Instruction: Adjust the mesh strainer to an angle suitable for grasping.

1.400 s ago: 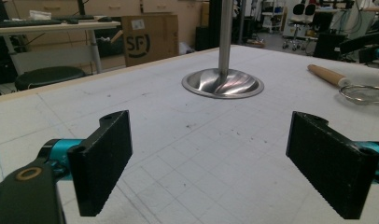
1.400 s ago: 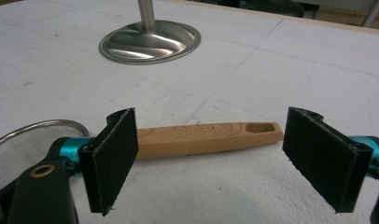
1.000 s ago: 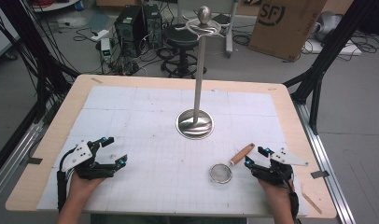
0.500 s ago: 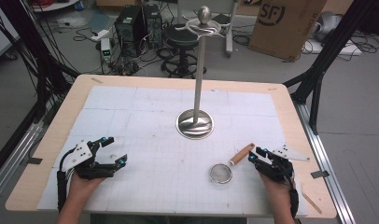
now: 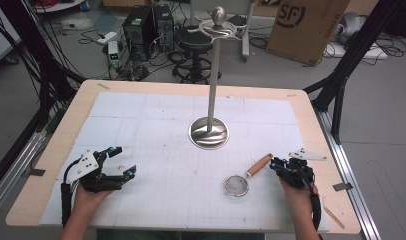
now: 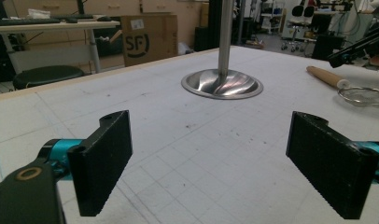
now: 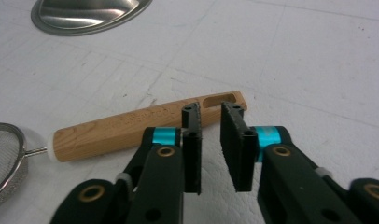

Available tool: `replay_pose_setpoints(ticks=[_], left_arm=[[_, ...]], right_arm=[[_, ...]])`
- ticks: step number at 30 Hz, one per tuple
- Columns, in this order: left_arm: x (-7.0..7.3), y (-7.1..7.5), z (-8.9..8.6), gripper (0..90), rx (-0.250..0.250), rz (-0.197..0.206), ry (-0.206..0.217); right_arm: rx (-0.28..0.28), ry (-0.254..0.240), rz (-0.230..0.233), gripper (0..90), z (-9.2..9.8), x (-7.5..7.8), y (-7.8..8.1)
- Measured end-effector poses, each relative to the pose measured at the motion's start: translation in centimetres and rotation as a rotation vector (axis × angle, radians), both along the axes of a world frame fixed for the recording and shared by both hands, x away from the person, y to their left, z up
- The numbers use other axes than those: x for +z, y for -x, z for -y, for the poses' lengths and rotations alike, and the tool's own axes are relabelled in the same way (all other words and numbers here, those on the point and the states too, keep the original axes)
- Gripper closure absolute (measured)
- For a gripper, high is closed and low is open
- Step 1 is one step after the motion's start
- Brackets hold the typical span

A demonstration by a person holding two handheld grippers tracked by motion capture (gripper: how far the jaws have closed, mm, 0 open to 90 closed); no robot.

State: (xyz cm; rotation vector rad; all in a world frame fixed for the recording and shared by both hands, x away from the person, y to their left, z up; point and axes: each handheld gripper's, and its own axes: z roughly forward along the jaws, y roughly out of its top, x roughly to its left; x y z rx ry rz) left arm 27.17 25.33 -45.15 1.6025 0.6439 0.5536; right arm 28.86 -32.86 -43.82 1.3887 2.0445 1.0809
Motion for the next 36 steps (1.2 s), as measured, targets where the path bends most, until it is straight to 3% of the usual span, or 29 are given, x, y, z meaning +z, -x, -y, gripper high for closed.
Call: replay_pose_setpoints(ticks=[6, 9, 26, 36], left_arm=[[0.0, 0.0, 0.0, 15.0, -0.002, 0.000, 0.000], [0.0, 0.0, 0.0, 15.0, -0.002, 0.000, 0.001], [0.0, 0.0, -0.1, 14.9, -0.003, 0.000, 0.003], [0.0, 0.0, 0.0, 14.9, -0.002, 0.000, 0.004]], right_arm=[[-0.006, 0.029, -0.042, 84.3, -0.1, -0.3, -0.6], [-0.021, 0.069, -0.054, 89.3, -0.1, -0.2, -0.8], [-0.025, 0.127, -0.084, 89.3, -0.9, -0.2, -1.3], [0.003, 0.154, -0.101, 89.3, -2.3, -0.1, -2.3]])
